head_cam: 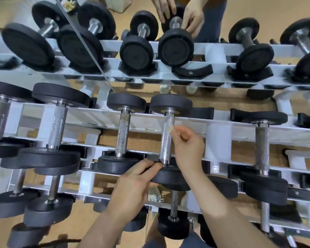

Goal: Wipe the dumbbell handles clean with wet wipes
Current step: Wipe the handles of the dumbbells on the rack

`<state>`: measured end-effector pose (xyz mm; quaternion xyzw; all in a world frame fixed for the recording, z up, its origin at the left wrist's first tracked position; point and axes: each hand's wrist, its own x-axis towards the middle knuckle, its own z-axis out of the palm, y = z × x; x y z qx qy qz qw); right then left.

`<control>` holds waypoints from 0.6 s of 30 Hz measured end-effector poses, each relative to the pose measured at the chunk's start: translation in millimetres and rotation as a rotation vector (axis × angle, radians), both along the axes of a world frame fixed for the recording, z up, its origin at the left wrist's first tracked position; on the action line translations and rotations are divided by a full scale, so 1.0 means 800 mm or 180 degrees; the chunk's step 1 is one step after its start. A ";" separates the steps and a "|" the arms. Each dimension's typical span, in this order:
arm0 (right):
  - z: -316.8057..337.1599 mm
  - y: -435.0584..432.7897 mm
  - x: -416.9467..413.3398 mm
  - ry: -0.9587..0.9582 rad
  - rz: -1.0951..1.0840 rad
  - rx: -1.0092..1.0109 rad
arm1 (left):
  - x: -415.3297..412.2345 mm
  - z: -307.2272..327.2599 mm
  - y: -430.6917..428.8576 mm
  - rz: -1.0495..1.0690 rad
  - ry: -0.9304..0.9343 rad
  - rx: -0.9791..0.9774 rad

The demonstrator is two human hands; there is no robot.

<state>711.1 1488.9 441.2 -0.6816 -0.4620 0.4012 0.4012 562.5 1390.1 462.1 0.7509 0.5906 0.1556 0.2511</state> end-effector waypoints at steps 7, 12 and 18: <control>0.011 0.049 -0.018 -0.0086 -0.0525 0.0313 | 0.002 0.004 0.000 0.0053 0.0099 -0.0069; 0.005 0.012 0.004 -0.1158 0.0736 0.0791 | 0.012 0.009 0.002 -0.0080 0.0265 -0.0139; 0.009 0.031 0.033 -0.1267 0.0976 0.0451 | 0.047 0.014 0.003 -0.0062 0.0778 -0.0004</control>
